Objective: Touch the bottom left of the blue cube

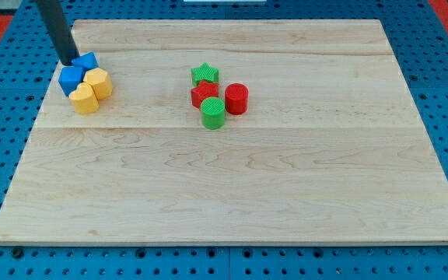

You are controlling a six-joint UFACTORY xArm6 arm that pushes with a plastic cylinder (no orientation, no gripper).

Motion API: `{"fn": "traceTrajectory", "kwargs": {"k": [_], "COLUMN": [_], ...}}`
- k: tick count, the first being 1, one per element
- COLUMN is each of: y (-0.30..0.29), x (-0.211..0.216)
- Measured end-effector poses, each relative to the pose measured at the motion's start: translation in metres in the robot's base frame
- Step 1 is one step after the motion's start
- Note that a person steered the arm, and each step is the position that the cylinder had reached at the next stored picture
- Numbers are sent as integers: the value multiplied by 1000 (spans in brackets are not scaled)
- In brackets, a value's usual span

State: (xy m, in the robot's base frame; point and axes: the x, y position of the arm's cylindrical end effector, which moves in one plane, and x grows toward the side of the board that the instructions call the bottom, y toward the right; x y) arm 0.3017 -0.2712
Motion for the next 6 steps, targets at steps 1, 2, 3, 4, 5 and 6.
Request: {"fn": "traceTrajectory", "kwargs": {"k": [1,2,3,4,5,6], "y": [-34,-34,-33,-15,8,-6], "x": [8,20,81,84,84,78]}}
